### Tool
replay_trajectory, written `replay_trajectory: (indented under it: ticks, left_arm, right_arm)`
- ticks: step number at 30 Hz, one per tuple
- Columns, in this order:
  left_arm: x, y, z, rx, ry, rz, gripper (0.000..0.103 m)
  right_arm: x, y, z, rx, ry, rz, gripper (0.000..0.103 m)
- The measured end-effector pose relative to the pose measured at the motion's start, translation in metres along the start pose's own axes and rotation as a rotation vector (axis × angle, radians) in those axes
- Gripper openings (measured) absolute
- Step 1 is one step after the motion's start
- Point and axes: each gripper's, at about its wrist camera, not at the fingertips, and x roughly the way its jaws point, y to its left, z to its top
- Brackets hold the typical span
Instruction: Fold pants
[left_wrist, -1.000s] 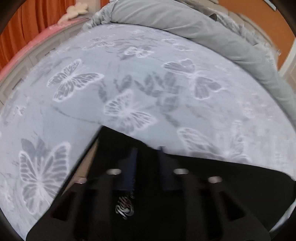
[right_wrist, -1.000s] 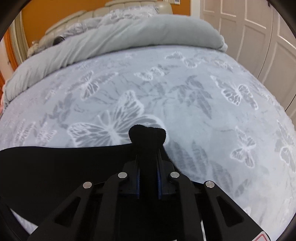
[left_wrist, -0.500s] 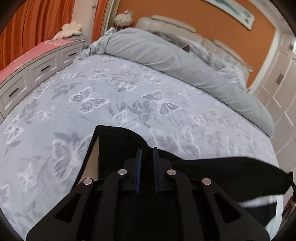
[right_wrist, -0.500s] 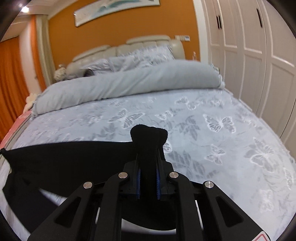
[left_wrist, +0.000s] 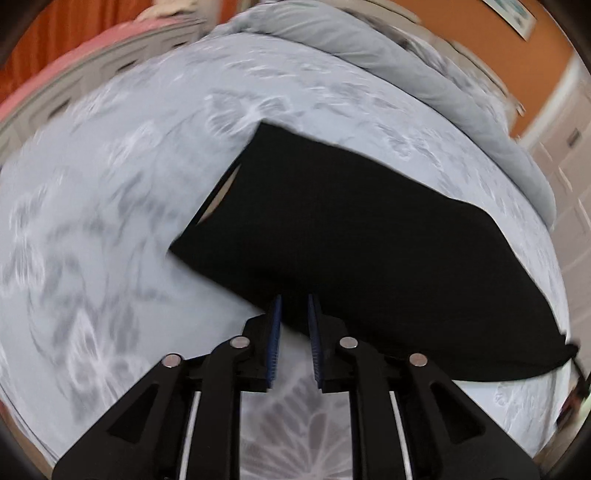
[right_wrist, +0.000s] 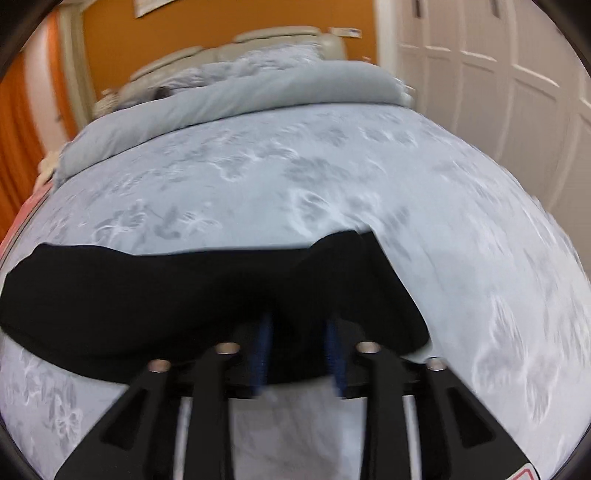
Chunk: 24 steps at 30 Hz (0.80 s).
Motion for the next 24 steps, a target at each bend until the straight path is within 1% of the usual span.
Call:
replay_trajectory:
  ticks: [2, 3, 4, 5, 6, 7, 8, 10, 11, 12, 13, 14, 15, 16, 17, 19, 20, 21, 22, 23, 24]
  left_arm:
    - [-0.013, 0.011, -0.002, -0.094, -0.035, -0.069, 0.041]
    - [-0.021, 0.015, -0.003, -0.132, -0.061, -0.097, 0.063]
    - [-0.033, 0.019, -0.001, -0.178, -0.109, -0.126, 0.077]
    - [-0.039, 0.022, 0.001, -0.199, -0.133, -0.141, 0.081]
    - [-0.042, 0.022, 0.004, -0.216, -0.143, -0.152, 0.085]
    - [-0.039, 0.020, 0.009, -0.235, -0.136, -0.179, 0.085]
    - [-0.032, 0.017, 0.013, -0.244, -0.117, -0.191, 0.085]
    - [-0.006, 0.005, 0.023, -0.248, -0.055, -0.210, 0.085]
    - [0.007, 0.004, 0.025, -0.247, -0.022, -0.202, 0.084]
    - [0.022, 0.003, 0.027, -0.262, 0.012, -0.180, 0.077]
    - [0.034, 0.006, 0.026, -0.295, 0.025, -0.154, 0.050]
    - [0.037, 0.008, 0.026, -0.312, 0.023, -0.132, 0.033]
    - [0.037, 0.011, 0.026, -0.319, 0.020, -0.145, 0.010]
    - [0.032, 0.013, 0.026, -0.340, 0.018, -0.195, 0.010]
    - [0.018, 0.017, 0.024, -0.360, -0.019, -0.226, 0.010]
    - [-0.008, 0.019, 0.023, -0.329, -0.073, -0.263, 0.010]
    - [-0.019, 0.021, 0.019, -0.313, -0.084, -0.251, 0.010]
    - [-0.018, 0.022, 0.018, -0.304, -0.077, -0.233, 0.010]
    - [-0.008, 0.023, 0.015, -0.279, -0.048, -0.176, 0.010]
    - [0.003, 0.024, 0.011, -0.264, -0.017, -0.137, 0.010]
    - [0.016, 0.023, 0.006, -0.253, 0.017, -0.109, 0.010]
  right_arm:
    - [-0.019, -0.006, -0.005, 0.050, -0.042, -0.026, 0.052]
    - [-0.029, -0.007, -0.005, 0.062, -0.064, -0.026, 0.052]
    - [-0.046, -0.005, -0.006, 0.068, -0.100, -0.022, 0.053]
    - [-0.061, 0.000, -0.006, 0.070, -0.129, -0.016, 0.055]
    - [-0.073, 0.008, -0.006, 0.071, -0.152, -0.003, 0.060]
    - [-0.081, 0.016, -0.006, 0.068, -0.167, 0.016, 0.063]
    - [-0.090, 0.028, -0.006, 0.060, -0.187, 0.048, 0.066]
    - [-0.098, 0.056, -0.008, 0.038, -0.201, 0.105, 0.068]
    - [-0.098, 0.072, -0.008, 0.027, -0.196, 0.138, 0.069]
    - [-0.097, 0.082, -0.009, 0.021, -0.189, 0.160, 0.069]
    - [-0.093, 0.099, -0.010, 0.017, -0.175, 0.194, 0.069]
    - [-0.091, 0.110, -0.013, 0.014, -0.165, 0.217, 0.069]
    - [-0.088, 0.120, -0.015, 0.009, -0.155, 0.235, 0.069]
    - [-0.086, 0.130, -0.018, -0.004, -0.140, 0.254, 0.069]
    - [-0.087, 0.134, -0.020, -0.012, -0.139, 0.263, 0.069]
    - [-0.093, 0.135, -0.028, -0.006, -0.162, 0.265, 0.069]
    - [-0.093, 0.130, -0.030, 0.006, -0.163, 0.260, 0.069]
    - [-0.090, 0.123, -0.033, 0.022, -0.155, 0.243, 0.072]
    - [-0.082, 0.112, -0.035, 0.048, -0.129, 0.195, 0.072]
    - [-0.072, 0.100, -0.036, 0.076, -0.092, 0.133, 0.072]
    - [-0.063, 0.082, -0.035, 0.133, -0.052, 0.062, 0.072]
